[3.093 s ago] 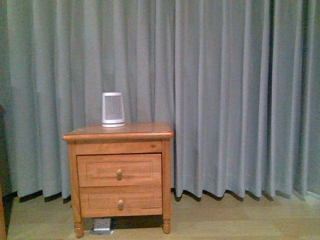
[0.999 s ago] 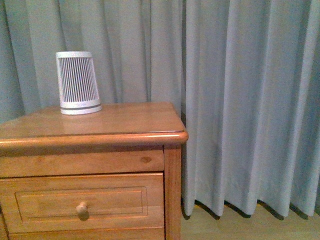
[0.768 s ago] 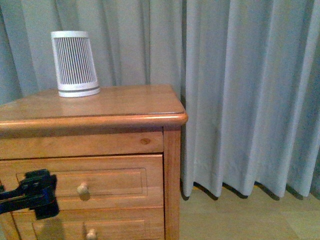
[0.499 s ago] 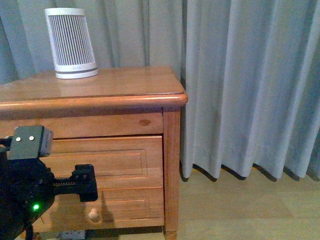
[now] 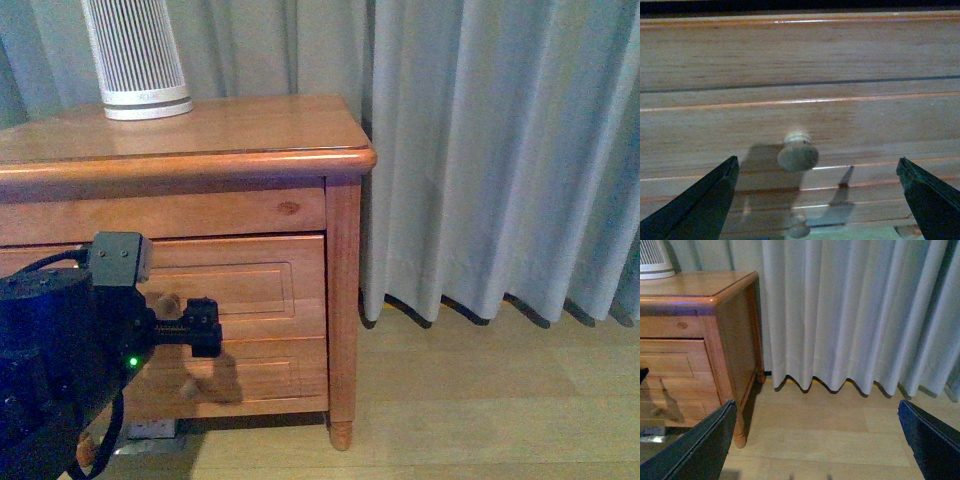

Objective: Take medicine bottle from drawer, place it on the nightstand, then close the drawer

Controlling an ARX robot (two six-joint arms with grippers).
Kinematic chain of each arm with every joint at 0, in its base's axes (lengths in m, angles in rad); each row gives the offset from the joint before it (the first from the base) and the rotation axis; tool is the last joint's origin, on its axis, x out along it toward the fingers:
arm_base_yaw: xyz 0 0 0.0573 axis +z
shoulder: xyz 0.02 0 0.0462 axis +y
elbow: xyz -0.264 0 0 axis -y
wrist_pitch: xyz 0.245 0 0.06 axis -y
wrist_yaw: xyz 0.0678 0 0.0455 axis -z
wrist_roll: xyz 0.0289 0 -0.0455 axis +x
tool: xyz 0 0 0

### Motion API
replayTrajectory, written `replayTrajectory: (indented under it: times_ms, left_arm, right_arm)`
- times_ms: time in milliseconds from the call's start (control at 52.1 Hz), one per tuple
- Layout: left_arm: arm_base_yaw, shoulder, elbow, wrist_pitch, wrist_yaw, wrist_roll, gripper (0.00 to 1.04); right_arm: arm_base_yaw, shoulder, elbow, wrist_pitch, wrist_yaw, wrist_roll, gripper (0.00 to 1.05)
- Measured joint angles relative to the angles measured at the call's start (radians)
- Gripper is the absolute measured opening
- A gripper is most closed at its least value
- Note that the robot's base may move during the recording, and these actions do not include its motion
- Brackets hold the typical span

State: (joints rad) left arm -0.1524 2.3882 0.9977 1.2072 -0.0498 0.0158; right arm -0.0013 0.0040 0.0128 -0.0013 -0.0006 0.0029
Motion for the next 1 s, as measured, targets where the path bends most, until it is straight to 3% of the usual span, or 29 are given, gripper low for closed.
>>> replayTrajectory:
  times_ms: [288, 403, 596, 653, 999]
  left_arm:
    - [0.0, 0.057, 0.087, -0.051, -0.015, 0.018, 0.97]
    - [0.003, 0.068, 0.096, -0.056, -0.029, 0.02, 0.8]
    - [0.018, 0.068, 0.098, -0.056, -0.033, 0.024, 0.36]
    - [0.017, 0.068, 0.098, -0.056, -0.035, 0.026, 0.29]
    - [0.023, 0.045, 0.06, -0.031, -0.022, 0.039, 0.25]
  right_arm:
    - [0.0, 0.0, 0.0, 0.0, 0.0, 0.0, 0.98]
    - [0.0, 0.0, 0.0, 0.0, 0.0, 0.0, 0.98]
    - [0.0, 0.0, 0.0, 0.0, 0.0, 0.0, 0.98]
    - [0.0, 0.0, 0.0, 0.0, 0.0, 0.0, 0.98]
    - [0.0, 0.0, 0.0, 0.0, 0.0, 0.0, 0.98]
